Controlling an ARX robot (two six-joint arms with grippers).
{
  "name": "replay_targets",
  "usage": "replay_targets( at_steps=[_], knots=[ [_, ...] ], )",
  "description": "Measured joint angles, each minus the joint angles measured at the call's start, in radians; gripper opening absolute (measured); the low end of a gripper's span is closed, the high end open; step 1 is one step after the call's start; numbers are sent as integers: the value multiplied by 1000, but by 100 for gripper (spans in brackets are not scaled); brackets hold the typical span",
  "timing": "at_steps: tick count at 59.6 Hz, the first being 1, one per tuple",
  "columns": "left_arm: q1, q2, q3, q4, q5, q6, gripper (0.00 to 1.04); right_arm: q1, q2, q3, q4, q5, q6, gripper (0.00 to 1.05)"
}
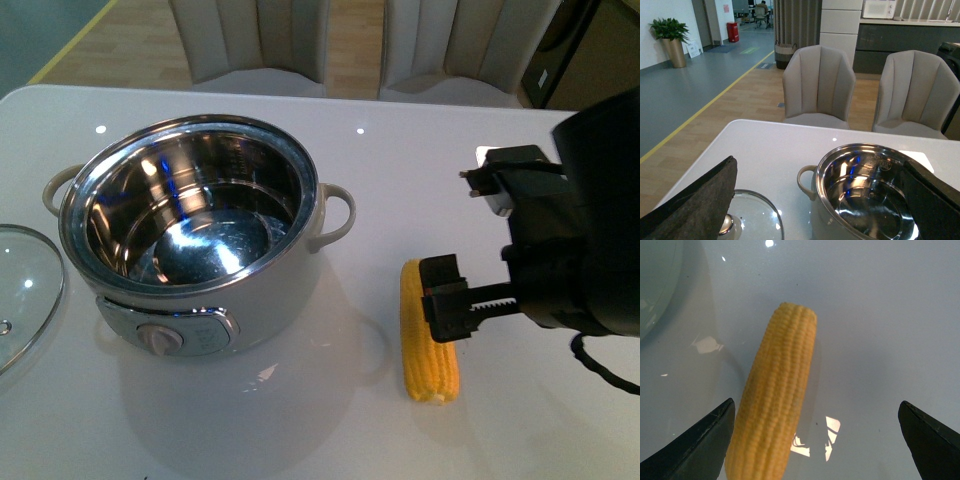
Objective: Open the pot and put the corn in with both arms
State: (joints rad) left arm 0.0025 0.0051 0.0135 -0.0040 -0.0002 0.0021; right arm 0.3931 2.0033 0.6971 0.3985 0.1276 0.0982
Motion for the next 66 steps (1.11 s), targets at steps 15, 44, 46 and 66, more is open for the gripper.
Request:
replay_targets(
  at_steps=[15, 44, 46, 66],
  knots=[
    [0, 0, 0, 0, 0, 0, 98, 29, 144, 97, -27, 19, 2, 96],
    [0, 0, 0, 0, 0, 0, 98, 68, 282, 202, -101, -8, 93, 96],
    [0, 0, 0, 0, 0, 0, 98, 68, 288, 204, -105, -7, 94, 95],
    [0, 0, 0, 0, 0, 0, 98, 67, 299, 197, -110, -2, 111, 39]
  ],
)
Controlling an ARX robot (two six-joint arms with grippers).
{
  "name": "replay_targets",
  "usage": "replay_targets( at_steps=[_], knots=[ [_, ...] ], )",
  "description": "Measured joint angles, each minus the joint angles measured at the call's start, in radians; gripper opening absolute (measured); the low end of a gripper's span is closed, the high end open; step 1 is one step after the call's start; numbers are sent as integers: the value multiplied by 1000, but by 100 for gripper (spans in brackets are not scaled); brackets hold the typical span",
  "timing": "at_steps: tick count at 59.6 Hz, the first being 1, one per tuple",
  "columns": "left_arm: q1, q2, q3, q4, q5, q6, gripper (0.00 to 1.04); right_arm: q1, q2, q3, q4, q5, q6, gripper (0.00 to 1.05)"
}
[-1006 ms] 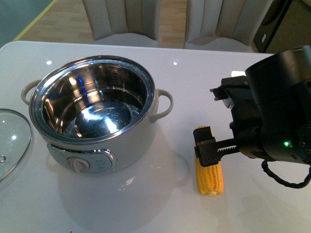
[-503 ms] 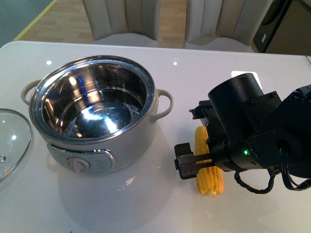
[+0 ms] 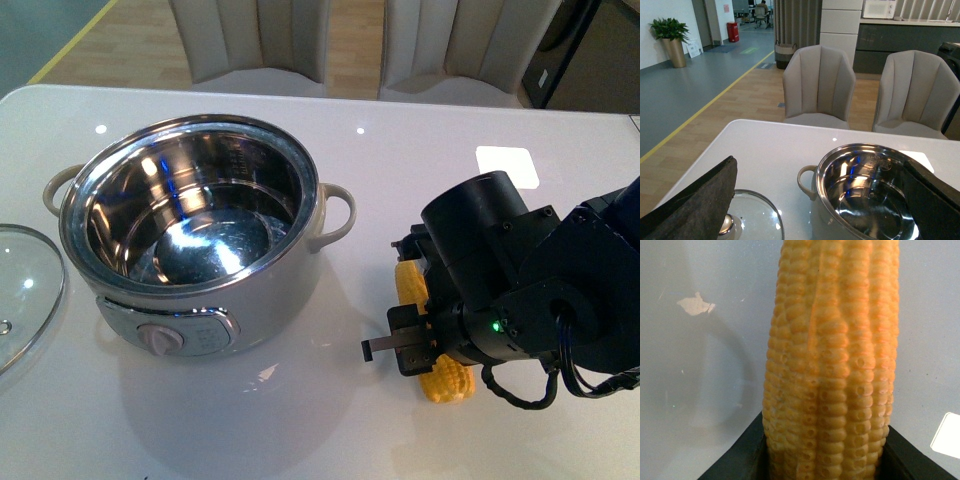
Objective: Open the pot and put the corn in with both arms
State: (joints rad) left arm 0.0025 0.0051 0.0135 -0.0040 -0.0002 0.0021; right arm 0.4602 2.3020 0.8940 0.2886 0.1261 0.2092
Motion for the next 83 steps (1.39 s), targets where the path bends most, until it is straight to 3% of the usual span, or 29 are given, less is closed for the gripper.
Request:
replay_targets(
  at_steps=[8, 21, 44, 83],
  knots=[
    [0, 0, 0, 0, 0, 0, 98, -10, -38, -33, 11, -5, 10, 31],
    [0, 0, 0, 0, 0, 0, 98, -53, -157, -84, 31, -48, 39, 25],
    [0, 0, 0, 0, 0, 0, 98, -79, -377, -52, -84, -139, 179, 23],
    [0, 0, 0, 0, 0, 0, 98, 78, -454, 224, -248, -182, 397, 23]
  ],
)
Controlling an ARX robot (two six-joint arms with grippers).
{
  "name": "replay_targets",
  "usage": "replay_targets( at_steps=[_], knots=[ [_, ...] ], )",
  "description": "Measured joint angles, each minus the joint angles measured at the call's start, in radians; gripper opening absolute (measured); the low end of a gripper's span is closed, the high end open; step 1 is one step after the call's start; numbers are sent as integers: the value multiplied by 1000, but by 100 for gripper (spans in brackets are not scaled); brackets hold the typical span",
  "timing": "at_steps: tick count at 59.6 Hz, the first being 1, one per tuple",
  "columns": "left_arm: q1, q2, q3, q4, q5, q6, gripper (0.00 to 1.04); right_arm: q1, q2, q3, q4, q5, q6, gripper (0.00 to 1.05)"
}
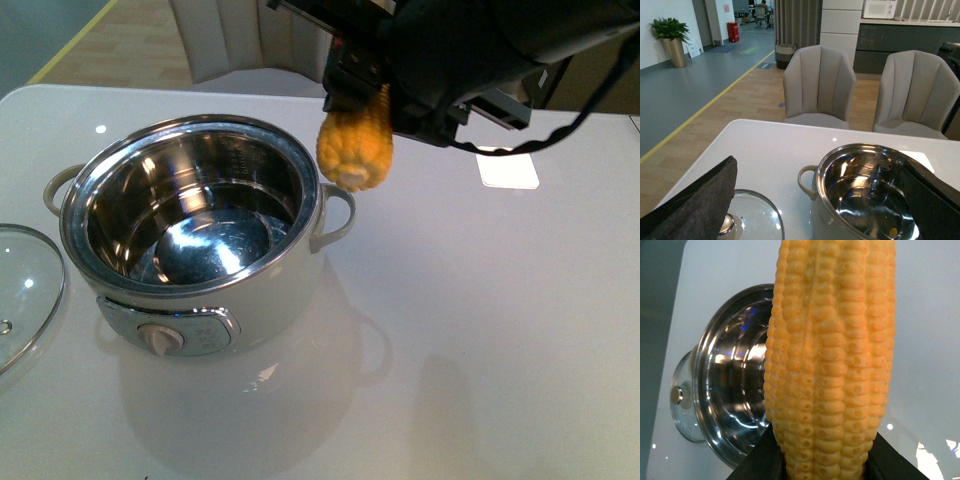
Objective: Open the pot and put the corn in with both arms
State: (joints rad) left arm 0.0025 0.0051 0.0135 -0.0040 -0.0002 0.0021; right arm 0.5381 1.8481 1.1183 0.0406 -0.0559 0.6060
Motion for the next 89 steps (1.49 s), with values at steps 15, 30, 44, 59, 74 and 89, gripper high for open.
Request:
replay_targets(
  at_steps=[15, 30, 44, 59, 74, 89],
  knots=[
    [0, 0, 0, 0, 0, 0, 98, 53, 82, 90, -37, 22, 9, 23],
    [0, 0, 0, 0, 0, 0, 98, 105, 171, 171, -62, 35, 11, 23],
    [0, 0, 0, 0, 0, 0, 98, 139, 243, 246, -75, 36, 30, 23],
    [0, 0, 0, 0, 0, 0, 98, 166, 311, 333, -91, 18, 38, 23],
    [0, 0, 0, 0, 0, 0, 98, 181, 375, 410, -130, 10, 37, 23],
    [0, 0, 0, 0, 0, 0, 98, 192, 405, 428, -163, 39, 2, 41]
  ],
)
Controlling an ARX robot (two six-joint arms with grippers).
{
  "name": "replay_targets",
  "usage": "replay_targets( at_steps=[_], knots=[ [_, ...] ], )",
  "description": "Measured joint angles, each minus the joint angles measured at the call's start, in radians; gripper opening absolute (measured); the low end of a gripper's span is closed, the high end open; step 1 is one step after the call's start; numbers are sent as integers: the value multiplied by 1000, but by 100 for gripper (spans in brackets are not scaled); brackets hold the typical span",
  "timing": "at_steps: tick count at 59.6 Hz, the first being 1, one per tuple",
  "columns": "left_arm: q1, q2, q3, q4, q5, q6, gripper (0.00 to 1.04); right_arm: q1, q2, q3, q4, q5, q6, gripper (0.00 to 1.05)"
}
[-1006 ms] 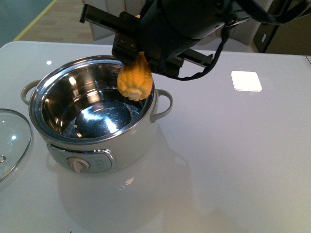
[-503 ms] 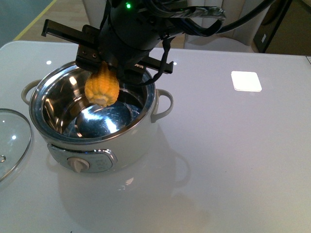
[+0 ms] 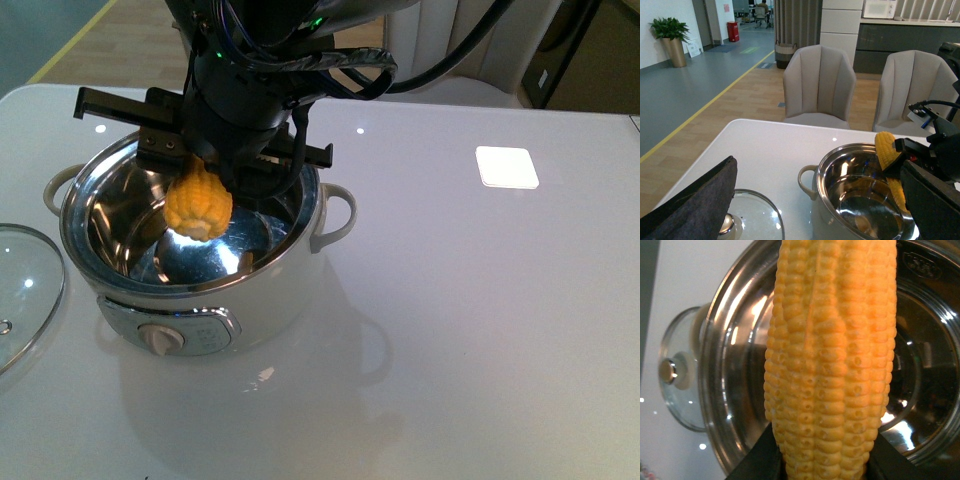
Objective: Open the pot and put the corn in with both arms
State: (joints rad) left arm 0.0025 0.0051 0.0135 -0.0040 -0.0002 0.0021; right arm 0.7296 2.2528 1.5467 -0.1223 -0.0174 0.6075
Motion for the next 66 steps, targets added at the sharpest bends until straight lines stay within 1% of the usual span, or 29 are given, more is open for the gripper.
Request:
replay_targets(
  at_steps=[4, 6, 15, 20, 22, 34, 46, 50, 58, 66],
  knots=[
    [0, 0, 0, 0, 0, 0, 98, 0, 0, 0, 0, 3, -3, 52],
    [0, 0, 0, 0, 0, 0, 98, 0, 0, 0, 0, 5, -6, 55],
    [0, 0, 0, 0, 0, 0, 98, -3, 0, -7, 0, 11, -15, 80],
    [0, 0, 0, 0, 0, 0, 98, -8, -2, -19, 4, 11, -17, 91],
    [0, 0, 0, 0, 0, 0, 98, -13, -5, -32, 10, 11, -17, 97],
    [0, 0, 0, 0, 0, 0, 98, -74, -110, -132, 66, -10, 1, 96],
    [0, 0, 0, 0, 0, 0, 98, -207, -308, -281, 144, -43, 22, 96],
    [0, 0, 0, 0, 0, 0, 98, -270, -388, -351, 169, -43, -9, 96],
    [0, 0, 0, 0, 0, 0, 98, -360, -515, -473, 198, -21, -85, 96],
    [0, 0, 0, 0, 0, 0, 98, -445, -672, -627, 248, 0, -206, 96]
  ],
)
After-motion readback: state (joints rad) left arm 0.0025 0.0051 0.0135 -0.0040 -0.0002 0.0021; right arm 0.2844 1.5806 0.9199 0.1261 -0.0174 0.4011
